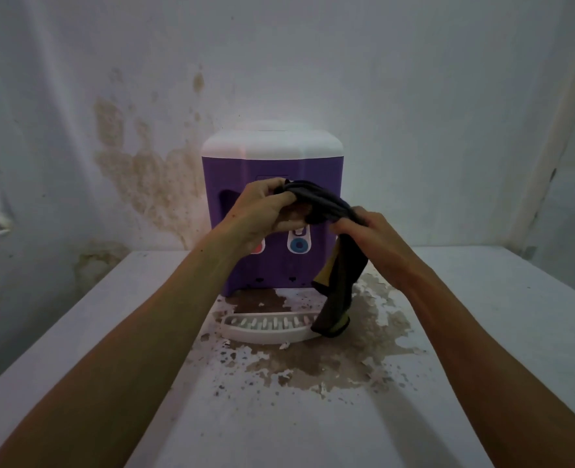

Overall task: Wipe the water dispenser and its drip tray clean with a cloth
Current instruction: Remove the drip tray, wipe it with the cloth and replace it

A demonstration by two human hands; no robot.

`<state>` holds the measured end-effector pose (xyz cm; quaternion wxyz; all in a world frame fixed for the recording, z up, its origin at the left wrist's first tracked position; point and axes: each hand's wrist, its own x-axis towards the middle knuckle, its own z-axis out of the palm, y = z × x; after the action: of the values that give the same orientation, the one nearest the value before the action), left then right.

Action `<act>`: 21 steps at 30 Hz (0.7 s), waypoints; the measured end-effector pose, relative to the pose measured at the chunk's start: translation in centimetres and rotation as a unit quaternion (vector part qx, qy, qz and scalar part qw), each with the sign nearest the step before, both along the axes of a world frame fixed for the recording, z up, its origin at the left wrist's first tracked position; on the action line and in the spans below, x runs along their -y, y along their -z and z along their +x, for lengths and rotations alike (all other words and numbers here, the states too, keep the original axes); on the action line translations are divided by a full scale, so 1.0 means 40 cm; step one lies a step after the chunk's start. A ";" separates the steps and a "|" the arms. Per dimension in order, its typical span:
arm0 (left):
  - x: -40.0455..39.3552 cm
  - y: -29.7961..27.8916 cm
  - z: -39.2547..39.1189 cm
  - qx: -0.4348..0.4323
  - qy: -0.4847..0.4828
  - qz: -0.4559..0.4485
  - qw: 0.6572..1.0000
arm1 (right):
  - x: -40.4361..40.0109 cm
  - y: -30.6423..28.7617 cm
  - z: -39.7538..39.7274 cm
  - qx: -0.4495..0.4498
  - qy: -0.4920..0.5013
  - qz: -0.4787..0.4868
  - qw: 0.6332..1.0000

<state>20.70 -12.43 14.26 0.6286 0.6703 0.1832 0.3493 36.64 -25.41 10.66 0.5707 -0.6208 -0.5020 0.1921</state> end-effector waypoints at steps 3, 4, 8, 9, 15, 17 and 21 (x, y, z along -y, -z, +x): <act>0.000 0.051 -0.019 -0.052 0.007 0.034 0.998 | 0.010 0.007 0.013 -0.140 -0.007 0.071 0.988; 0.010 0.073 -0.019 -0.068 0.015 0.038 0.997 | 0.014 0.011 0.011 -0.177 -0.007 0.086 0.980; 0.052 0.159 0.001 -0.098 0.038 0.018 0.994 | 0.018 0.056 0.003 -0.289 -0.019 0.104 0.951; 0.057 0.177 0.006 -0.103 0.044 0.019 0.993 | 0.022 0.069 -0.001 -0.314 -0.026 0.100 0.944; 0.062 0.263 0.008 -0.251 0.109 0.127 0.953 | 0.040 0.125 -0.006 -0.382 0.018 0.054 0.923; 0.039 0.294 0.000 -0.265 0.083 0.197 0.940 | 0.043 0.132 0.002 -0.318 0.044 0.010 0.947; -0.024 0.364 -0.027 -0.339 -0.017 0.349 0.873 | 0.038 0.169 0.011 -0.107 0.097 -0.093 0.985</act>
<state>19.64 -11.46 -0.29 0.2469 0.9202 0.2626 0.1526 37.08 -26.92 3.90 0.5774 -0.6927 -0.3548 0.2468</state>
